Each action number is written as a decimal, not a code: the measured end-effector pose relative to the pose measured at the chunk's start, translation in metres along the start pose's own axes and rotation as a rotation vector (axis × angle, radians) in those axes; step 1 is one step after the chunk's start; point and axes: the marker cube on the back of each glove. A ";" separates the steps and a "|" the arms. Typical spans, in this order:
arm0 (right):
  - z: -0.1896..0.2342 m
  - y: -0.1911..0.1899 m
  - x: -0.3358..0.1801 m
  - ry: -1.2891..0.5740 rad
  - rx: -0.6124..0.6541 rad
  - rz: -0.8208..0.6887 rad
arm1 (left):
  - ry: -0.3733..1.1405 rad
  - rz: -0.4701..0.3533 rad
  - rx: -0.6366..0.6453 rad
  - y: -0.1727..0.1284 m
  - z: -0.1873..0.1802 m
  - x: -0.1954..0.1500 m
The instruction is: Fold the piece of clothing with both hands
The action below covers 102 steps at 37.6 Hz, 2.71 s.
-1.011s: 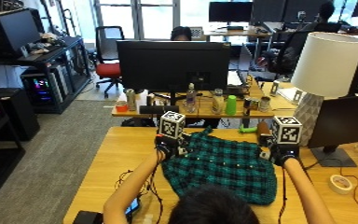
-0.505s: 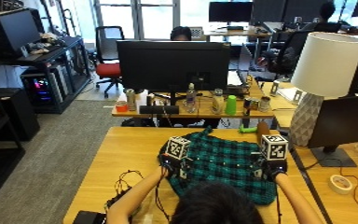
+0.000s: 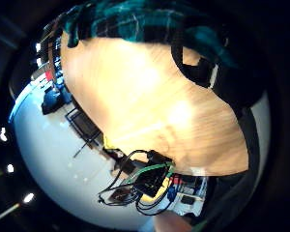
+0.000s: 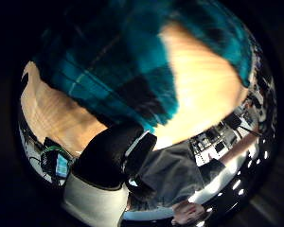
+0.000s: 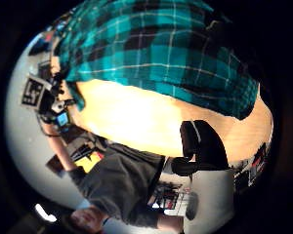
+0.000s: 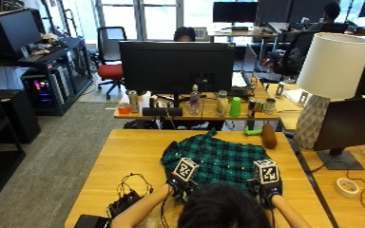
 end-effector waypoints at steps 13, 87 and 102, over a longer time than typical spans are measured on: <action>0.024 -0.006 -0.010 -0.010 0.282 0.050 | -0.196 0.147 0.682 -0.047 -0.036 0.010; -0.160 -0.098 0.056 -0.234 0.170 0.325 | 0.149 -0.297 0.514 -0.146 -0.227 -0.087; -0.172 -0.019 0.084 -0.176 0.153 0.478 | 0.345 -0.122 0.621 -0.048 -0.224 -0.073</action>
